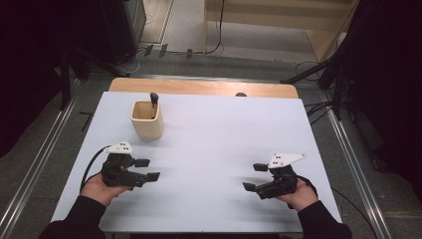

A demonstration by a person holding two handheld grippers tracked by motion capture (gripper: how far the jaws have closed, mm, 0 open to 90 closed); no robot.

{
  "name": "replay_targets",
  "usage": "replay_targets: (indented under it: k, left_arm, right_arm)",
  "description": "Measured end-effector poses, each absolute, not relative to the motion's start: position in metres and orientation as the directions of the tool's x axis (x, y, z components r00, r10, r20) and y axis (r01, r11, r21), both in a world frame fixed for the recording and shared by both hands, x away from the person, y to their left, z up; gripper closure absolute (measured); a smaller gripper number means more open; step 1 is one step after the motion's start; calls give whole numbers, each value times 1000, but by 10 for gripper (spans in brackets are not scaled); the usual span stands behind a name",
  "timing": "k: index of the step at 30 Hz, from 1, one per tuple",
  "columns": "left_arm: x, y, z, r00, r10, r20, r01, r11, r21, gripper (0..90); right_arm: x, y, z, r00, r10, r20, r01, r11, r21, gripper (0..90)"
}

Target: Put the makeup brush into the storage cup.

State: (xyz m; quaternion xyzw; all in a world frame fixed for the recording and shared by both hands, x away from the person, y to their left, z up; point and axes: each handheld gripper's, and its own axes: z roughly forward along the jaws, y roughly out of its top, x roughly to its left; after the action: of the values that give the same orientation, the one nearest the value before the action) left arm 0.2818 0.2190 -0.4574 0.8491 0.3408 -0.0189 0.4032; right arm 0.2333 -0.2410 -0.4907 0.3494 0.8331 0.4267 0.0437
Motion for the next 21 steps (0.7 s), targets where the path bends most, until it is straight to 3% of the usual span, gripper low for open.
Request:
replay_targets:
  k: [21]
  left_arm:
    - [280, 214, -467, 780, 548, -302, 591, -484, 645, 280]
  right_arm:
    - [233, -240, -491, -754, 616, 226, 544, 395, 740, 198]
